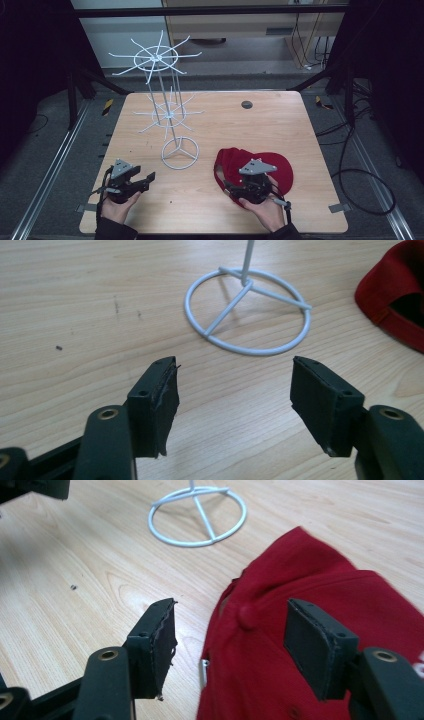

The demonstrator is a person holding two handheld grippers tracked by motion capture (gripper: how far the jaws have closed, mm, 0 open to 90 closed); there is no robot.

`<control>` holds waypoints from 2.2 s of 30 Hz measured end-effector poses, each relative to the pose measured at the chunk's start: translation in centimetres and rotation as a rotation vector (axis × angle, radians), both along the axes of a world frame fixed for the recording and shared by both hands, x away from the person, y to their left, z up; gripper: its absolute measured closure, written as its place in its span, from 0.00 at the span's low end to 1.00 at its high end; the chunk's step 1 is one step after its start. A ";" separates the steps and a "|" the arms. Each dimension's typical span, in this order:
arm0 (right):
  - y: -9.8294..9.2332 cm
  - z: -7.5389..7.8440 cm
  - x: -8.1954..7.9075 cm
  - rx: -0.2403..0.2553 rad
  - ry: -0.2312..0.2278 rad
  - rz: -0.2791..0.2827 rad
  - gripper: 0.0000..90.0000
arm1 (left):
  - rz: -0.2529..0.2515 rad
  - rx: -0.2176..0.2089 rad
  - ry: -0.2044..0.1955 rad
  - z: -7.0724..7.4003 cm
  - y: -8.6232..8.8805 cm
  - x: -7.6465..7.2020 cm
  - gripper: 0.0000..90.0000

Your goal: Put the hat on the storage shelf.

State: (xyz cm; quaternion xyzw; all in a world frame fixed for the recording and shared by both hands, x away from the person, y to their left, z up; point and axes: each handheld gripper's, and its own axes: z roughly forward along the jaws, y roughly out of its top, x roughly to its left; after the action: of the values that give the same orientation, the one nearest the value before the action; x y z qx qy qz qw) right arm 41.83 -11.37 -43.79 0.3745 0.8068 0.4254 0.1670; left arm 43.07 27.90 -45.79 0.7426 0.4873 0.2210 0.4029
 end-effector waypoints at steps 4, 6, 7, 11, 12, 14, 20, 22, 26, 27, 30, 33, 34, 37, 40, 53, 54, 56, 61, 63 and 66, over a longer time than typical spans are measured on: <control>1.0 -1.0 0.3 -0.060 0.015 0.009 0.42 | 0.018 -0.007 0.005 -0.3 0.6 0.1 0.39; 1.1 -1.5 0.5 -0.075 0.029 0.005 0.44 | 0.025 -0.005 0.005 -0.3 0.8 0.2 0.39; 1.1 -1.8 0.6 -0.091 0.034 0.000 0.46 | 0.028 0.000 0.001 -0.4 0.9 0.2 0.39; 0.7 -3.0 1.1 -0.135 0.086 -0.022 0.64 | 0.035 -0.014 0.006 -0.4 1.2 0.4 0.38; 0.6 -3.0 1.1 -0.133 0.094 -0.024 0.69 | 0.034 -0.012 0.006 -0.5 1.1 0.5 0.38; 0.4 -3.0 1.2 -0.135 0.103 -0.027 0.80 | 0.028 -0.011 0.008 -0.6 1.1 0.6 0.38; -0.4 -2.0 1.1 -0.094 0.098 -0.054 0.96 | 0.029 -0.014 0.016 -0.8 1.2 0.7 0.38; -0.8 -1.7 1.1 -0.068 0.100 -0.069 0.97 | 0.030 -0.018 0.017 -0.8 1.3 0.8 0.38; -2.0 -0.7 1.1 0.005 0.083 -0.089 0.97 | 0.031 -0.020 0.018 -0.8 1.3 0.8 0.38; -2.3 -0.4 1.1 0.024 0.072 -0.091 0.97 | 0.031 -0.020 0.017 -0.8 1.3 0.8 0.38; -3.3 0.5 0.9 0.080 0.050 -0.112 0.97 | 0.030 -0.024 0.015 -0.8 1.3 0.8 0.38; -4.4 1.2 0.9 0.130 0.021 -0.127 0.97 | 0.027 -0.025 0.012 -0.8 1.3 0.8 0.38; -4.7 1.4 0.8 0.145 0.017 -0.133 0.97 | 0.026 -0.024 0.012 -0.8 1.2 0.8 0.38; -5.8 2.3 0.7 0.206 -0.006 -0.146 0.97 | 0.023 -0.020 0.012 -0.8 1.1 0.8 0.38; -6.7 3.1 0.6 0.243 -0.025 -0.157 0.97 | 0.023 -0.017 0.015 -0.8 1.1 0.8 0.38; -8.9 7.6 0.4 0.424 -0.134 -0.179 0.97 | 0.022 -0.015 0.017 -1.0 1.0 0.9 0.38; -8.9 7.9 0.4 0.434 -0.140 -0.177 0.97 | 0.021 -0.013 0.014 -1.0 1.0 0.9 0.38; -8.7 8.5 0.6 0.454 -0.163 -0.174 0.97 | 0.023 -0.018 0.015 -1.0 1.0 0.9 0.38; -8.2 10.5 0.9 0.498 -0.226 -0.177 0.97 | 0.023 -0.016 0.017 -1.0 1.0 0.9 0.38; -8.1 11.4 1.0 0.515 -0.250 -0.180 0.97 | 0.023 -0.017 0.016 -1.0 1.0 0.9 0.38; -8.0 12.6 1.2 0.536 -0.279 -0.185 0.97 | 0.022 -0.016 0.016 -1.0 1.0 0.9 0.38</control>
State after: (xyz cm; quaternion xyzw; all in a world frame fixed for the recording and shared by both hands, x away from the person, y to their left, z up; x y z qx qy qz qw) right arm 43.05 -19.36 -31.21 0.4151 0.5977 0.6531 0.2096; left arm 43.96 28.90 -46.82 0.7355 0.5004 0.2157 0.4025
